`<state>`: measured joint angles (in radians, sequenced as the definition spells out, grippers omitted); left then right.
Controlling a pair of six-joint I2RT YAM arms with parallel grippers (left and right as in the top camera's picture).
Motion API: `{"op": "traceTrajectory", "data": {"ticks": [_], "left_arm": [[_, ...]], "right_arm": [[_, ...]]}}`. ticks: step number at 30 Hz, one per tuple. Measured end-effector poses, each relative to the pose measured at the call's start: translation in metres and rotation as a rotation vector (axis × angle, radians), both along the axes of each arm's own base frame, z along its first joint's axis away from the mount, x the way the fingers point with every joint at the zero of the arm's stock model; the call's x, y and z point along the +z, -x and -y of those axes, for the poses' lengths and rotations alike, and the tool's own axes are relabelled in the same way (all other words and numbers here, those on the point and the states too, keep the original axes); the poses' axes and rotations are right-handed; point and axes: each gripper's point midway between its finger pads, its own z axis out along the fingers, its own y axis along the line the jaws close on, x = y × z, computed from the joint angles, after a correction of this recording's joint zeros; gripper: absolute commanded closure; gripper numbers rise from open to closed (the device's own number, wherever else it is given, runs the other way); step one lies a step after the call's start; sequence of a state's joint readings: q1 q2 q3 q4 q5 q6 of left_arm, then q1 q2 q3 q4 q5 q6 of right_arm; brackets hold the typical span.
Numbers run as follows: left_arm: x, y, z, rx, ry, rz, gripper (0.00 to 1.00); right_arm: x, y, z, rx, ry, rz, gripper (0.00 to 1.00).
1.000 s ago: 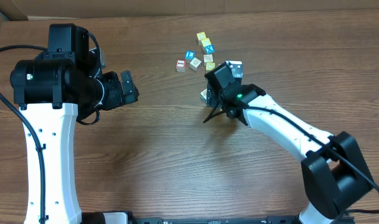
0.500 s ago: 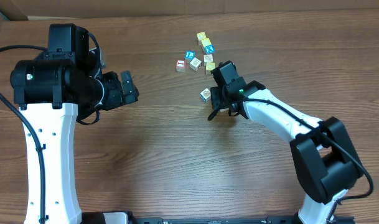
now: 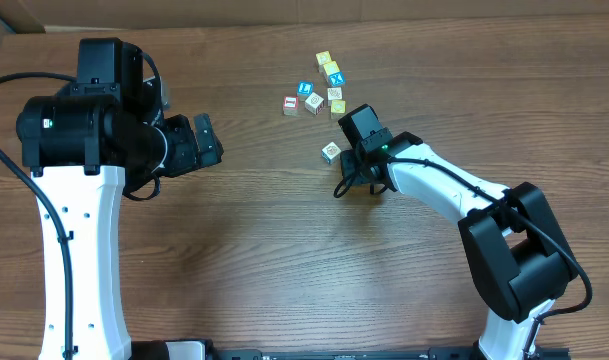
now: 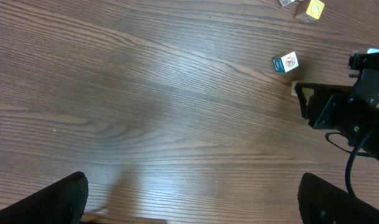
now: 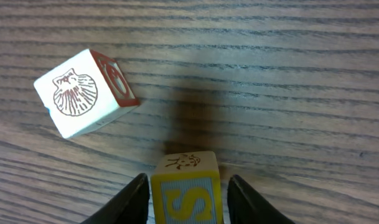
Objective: Flip 4 blocks
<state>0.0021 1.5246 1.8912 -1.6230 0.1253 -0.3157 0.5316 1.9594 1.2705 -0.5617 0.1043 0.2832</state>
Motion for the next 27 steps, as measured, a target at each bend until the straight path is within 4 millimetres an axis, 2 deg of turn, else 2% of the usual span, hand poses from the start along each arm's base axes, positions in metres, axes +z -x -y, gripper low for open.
{"op": "traceTrajectory", "data": {"ticks": [4,10,14,18,21,27], "left_arm": [[0.000,0.000,0.000,0.000,0.000,0.000,0.00],[0.000,0.000,0.000,0.000,0.000,0.000,0.00],[0.000,0.000,0.000,0.000,0.000,0.000,0.00],[0.000,0.000,0.000,0.000,0.000,0.000,0.00],[0.000,0.000,0.000,0.000,0.000,0.000,0.00],[0.000,0.000,0.000,0.000,0.000,0.000,0.00]], "right_arm": [[-0.001,0.003,0.002,-0.002,0.007,-0.015,0.68],[0.005,0.018,0.006,-0.010,0.009,-0.071,0.69],[0.030,0.026,0.000,-0.030,-0.052,-0.079,0.70],[0.051,0.043,-0.006,-0.056,-0.102,-0.121,0.70],[0.051,0.058,-0.012,-0.080,-0.115,-0.173,0.70],[0.045,0.072,-0.025,-0.109,-0.112,-0.183,0.70]]}}
